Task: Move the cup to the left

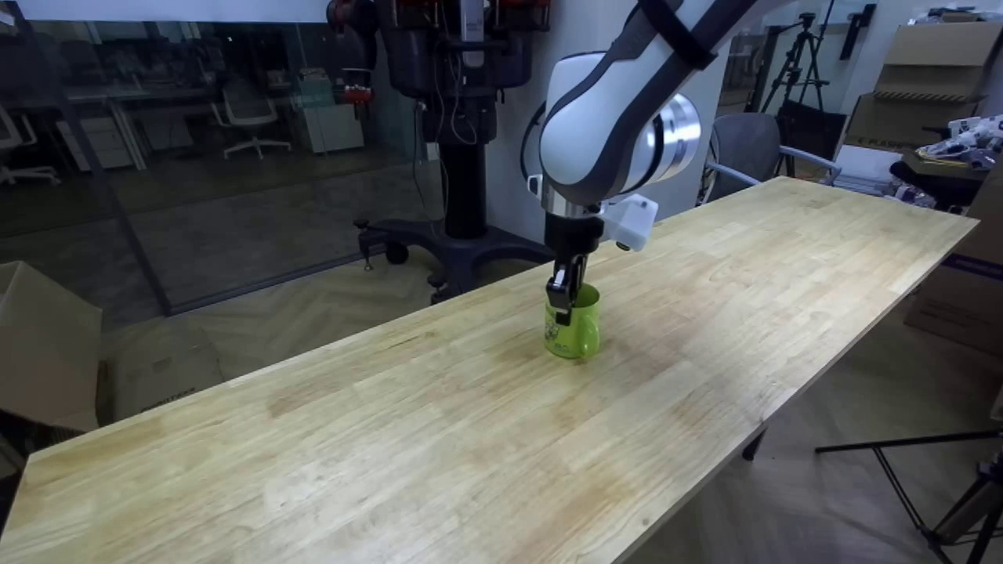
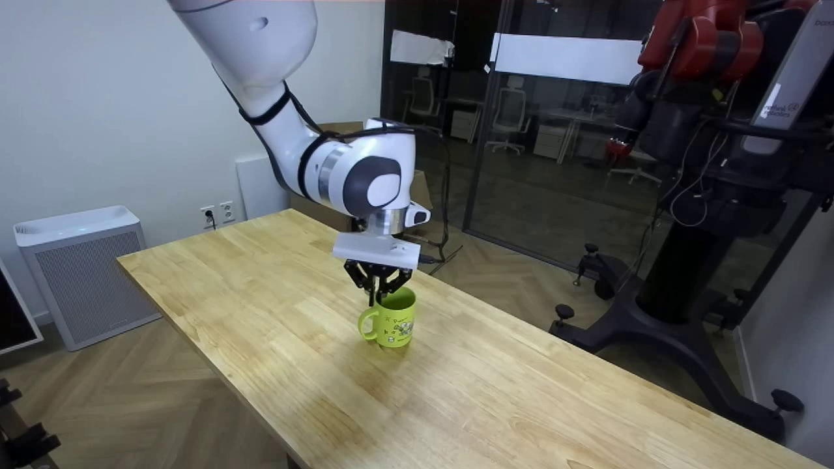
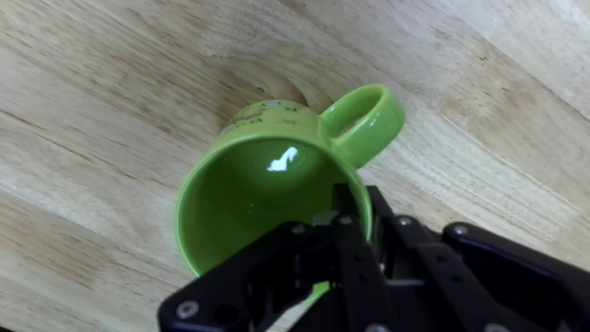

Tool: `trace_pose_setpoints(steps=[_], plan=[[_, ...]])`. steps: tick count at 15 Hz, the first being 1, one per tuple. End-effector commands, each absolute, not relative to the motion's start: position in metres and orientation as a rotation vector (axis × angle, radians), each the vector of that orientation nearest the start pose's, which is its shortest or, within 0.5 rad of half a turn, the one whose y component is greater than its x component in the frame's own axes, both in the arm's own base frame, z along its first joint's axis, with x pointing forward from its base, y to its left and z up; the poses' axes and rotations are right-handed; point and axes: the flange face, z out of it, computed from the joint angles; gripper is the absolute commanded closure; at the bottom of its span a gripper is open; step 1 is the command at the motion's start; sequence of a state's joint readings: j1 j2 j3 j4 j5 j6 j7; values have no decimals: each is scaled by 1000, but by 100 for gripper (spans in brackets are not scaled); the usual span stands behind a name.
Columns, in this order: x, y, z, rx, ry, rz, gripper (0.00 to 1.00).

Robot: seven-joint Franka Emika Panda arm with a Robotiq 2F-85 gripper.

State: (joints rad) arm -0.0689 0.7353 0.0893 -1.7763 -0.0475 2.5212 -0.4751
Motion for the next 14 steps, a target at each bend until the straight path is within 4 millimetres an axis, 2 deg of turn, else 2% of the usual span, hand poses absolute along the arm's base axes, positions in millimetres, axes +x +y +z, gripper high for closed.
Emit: trace_pose_setpoints(steps=[1,2,7,14], plan=[[656,10,146,-3010,-790,-30,90],[656,10,146,-3009,-792,-30,97],[636,26,162,-3003,-803,13,97],[562,77,164,-3014,-753,121,97]])
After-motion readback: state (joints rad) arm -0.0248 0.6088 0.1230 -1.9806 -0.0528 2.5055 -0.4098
